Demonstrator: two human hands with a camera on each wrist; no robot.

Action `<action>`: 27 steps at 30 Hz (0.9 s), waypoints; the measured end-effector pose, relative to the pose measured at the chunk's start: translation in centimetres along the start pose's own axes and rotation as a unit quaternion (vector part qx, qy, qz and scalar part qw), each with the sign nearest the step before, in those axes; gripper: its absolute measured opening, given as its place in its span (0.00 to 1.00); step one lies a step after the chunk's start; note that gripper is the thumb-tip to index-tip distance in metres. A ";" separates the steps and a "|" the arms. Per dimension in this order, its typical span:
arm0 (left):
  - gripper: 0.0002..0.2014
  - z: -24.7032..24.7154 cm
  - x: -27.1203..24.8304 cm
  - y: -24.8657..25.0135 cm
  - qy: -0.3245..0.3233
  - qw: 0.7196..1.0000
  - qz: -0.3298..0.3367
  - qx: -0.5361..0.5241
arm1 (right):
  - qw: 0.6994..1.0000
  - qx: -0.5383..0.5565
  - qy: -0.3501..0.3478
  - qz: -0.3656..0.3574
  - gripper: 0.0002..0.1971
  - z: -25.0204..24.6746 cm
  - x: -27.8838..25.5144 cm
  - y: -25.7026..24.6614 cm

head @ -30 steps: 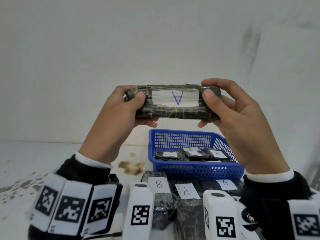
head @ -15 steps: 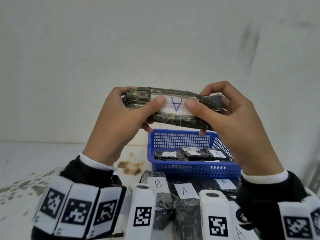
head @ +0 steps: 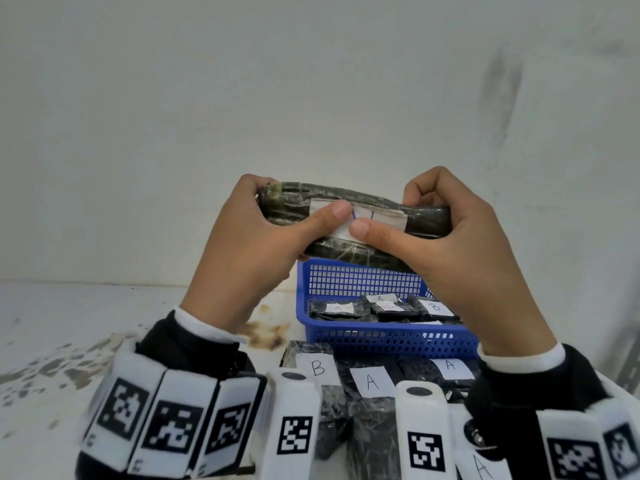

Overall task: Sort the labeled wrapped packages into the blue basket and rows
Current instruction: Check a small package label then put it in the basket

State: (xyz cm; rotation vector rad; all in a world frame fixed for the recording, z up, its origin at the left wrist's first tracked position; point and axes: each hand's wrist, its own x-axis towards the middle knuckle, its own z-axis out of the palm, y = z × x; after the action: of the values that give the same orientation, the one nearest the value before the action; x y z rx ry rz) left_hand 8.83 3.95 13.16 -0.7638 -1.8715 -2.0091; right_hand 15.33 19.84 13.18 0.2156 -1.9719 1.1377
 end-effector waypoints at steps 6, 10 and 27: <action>0.32 0.1 0.2 -0.2 -0.002 0.997 -0.027 -0.067 | 0.999 0.025 0.000 0.035 0.20 -0.7 0.3 0.2; 0.24 -0.4 0.4 -0.5 0.001 0.998 -0.010 -0.058 | 0.994 -0.038 -0.082 0.066 0.18 -0.8 0.3 0.6; 0.15 -0.8 0.2 -0.2 -0.101 0.994 0.044 0.010 | 0.993 -0.030 -0.108 0.035 0.13 0.6 0.1 0.7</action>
State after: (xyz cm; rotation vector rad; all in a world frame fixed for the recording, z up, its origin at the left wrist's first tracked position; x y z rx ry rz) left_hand 8.41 3.26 13.11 -1.0589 -1.9249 -1.9188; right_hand 14.58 19.80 12.61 0.2493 -2.2153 1.1376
